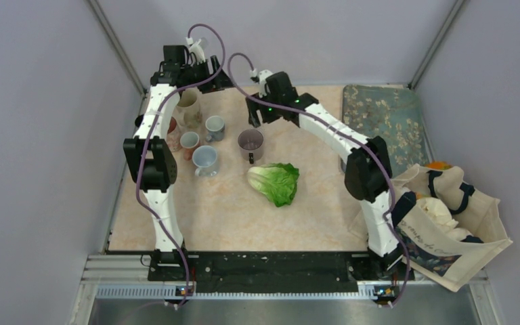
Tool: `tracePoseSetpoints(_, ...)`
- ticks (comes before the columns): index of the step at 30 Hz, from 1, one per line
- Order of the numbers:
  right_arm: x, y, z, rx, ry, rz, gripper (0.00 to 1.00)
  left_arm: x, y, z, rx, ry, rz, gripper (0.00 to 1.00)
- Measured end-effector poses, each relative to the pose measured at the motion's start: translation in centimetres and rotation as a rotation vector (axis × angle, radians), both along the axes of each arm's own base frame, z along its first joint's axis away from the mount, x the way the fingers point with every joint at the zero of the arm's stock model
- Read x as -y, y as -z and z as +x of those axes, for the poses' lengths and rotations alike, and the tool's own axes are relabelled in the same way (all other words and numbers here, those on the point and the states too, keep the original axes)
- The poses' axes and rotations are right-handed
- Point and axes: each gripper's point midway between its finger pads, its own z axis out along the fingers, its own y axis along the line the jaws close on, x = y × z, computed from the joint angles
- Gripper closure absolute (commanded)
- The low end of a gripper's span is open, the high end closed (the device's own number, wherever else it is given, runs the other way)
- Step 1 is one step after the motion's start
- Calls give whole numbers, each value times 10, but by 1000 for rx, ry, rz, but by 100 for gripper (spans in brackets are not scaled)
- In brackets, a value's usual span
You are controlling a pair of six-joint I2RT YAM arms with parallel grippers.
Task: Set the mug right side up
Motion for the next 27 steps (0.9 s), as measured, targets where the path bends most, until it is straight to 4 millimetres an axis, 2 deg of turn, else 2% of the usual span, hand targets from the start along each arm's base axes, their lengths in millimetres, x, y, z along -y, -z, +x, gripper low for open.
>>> tracePoseSetpoints(2,17,-26,9,27,38,42,25,0,0,0,0,0,0,28)
tracePoseSetpoints(4,46,-50,19,50,99,77,25,0,0,0,0,0,0,28)
tracePoseSetpoints(7,115,-79,40,88,252,114,25,0,0,0,0,0,0,28)
tracePoseSetpoints(8,133,-85,41,94,297,125,25,0,0,0,0,0,0,28)
tracePoseSetpoints(10,196,-89,56,98,442,136,25,0,0,0,0,0,0,28)
tracePoseSetpoints(11,220,-88,57,91,502,140,24,0,0,0,0,0,0,28)
tracePoseSetpoints(14,301,-79,52,63,705,142,23,0,0,0,0,0,0,28)
tracePoseSetpoints(16,339,-73,43,56,804,127,18,0,0,0,0,0,0,28)
tracePoseSetpoints(18,360,-70,29,51,865,109,15,0,0,0,0,0,0,28)
tracePoseSetpoints(24,373,-83,7,84,896,114,14,0,0,0,0,0,0,28)
tracePoseSetpoints(27,388,-80,-2,93,931,114,14,0,0,0,0,0,0,28)
